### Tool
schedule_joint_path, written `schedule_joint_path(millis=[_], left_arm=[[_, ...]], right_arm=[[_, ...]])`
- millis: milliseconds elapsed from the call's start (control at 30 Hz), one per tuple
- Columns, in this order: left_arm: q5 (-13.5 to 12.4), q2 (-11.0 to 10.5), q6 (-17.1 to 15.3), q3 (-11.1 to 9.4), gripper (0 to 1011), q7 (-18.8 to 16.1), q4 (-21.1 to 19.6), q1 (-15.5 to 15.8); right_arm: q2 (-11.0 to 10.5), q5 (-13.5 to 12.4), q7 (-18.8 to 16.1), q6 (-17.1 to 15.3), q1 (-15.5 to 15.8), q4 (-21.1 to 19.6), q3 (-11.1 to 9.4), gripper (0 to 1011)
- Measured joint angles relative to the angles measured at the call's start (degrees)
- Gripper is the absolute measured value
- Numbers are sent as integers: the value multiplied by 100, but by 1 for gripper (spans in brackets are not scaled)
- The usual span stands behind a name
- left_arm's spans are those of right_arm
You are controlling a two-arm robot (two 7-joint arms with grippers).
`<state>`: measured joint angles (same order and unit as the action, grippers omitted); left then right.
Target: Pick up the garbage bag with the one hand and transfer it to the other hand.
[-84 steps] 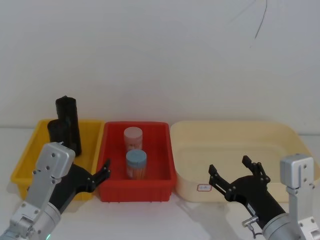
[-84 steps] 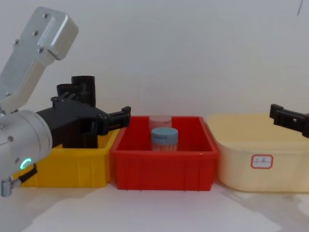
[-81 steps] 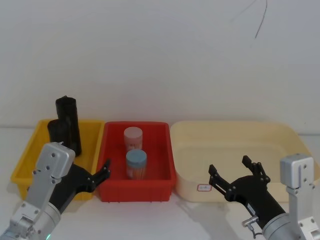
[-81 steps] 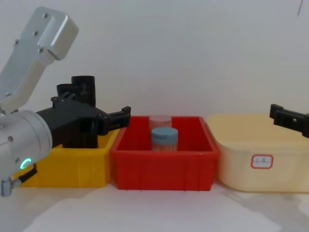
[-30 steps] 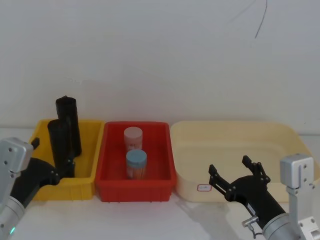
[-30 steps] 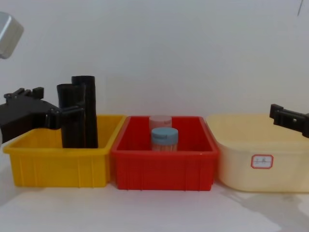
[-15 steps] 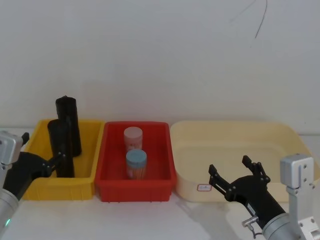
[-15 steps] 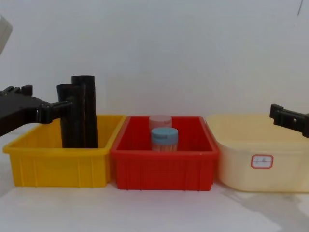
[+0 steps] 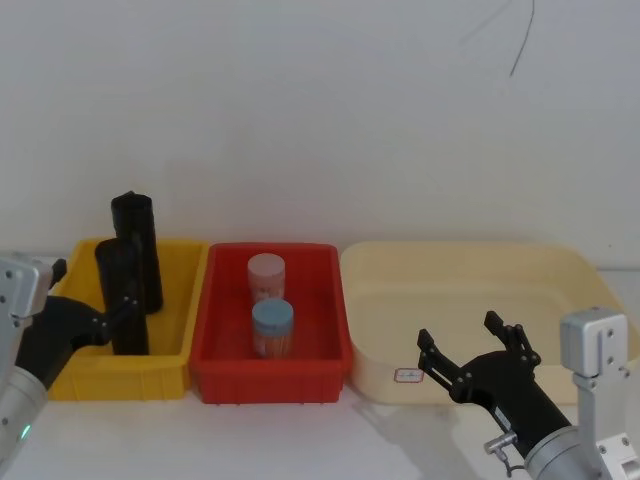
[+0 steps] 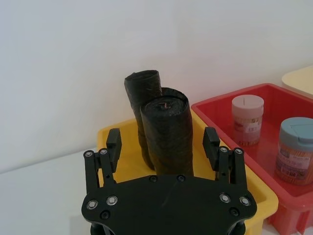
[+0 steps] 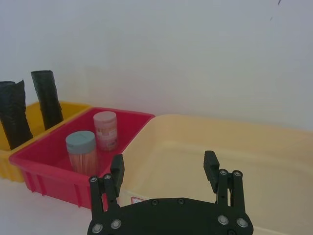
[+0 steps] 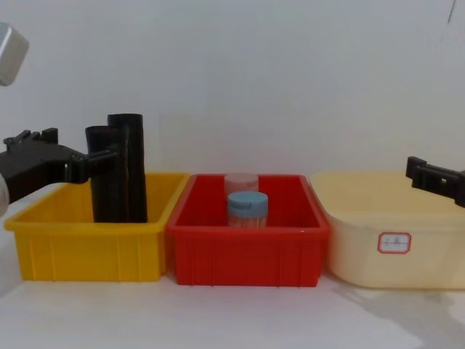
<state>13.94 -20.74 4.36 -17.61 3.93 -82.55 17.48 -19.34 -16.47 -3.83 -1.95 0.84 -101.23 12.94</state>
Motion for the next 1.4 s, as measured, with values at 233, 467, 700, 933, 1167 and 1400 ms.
schedule_joint_path(millis=[233, 467, 700, 933, 1167, 1400], left_arm=[[15, 123, 32, -16, 1001, 127, 278, 213], [21, 242, 60, -28, 1001, 224, 576, 425], [28, 358, 78, -36, 1001, 325, 894, 638], [66, 471, 58, -52, 944, 475, 1224, 854], [143, 557, 16, -46, 768, 661, 1507, 1015], [217, 595, -22, -9, 566, 804, 1601, 1059]], right_arm=[[0, 0, 0, 0, 0, 0, 0, 1000], [0, 0, 0, 0, 0, 0, 0, 1000], [0, 0, 0, 0, 0, 0, 0, 1000], [0, 0, 0, 0, 0, 0, 0, 1000], [0, 0, 0, 0, 0, 0, 0, 1000], [0, 0, 0, 0, 0, 0, 0, 1000]])
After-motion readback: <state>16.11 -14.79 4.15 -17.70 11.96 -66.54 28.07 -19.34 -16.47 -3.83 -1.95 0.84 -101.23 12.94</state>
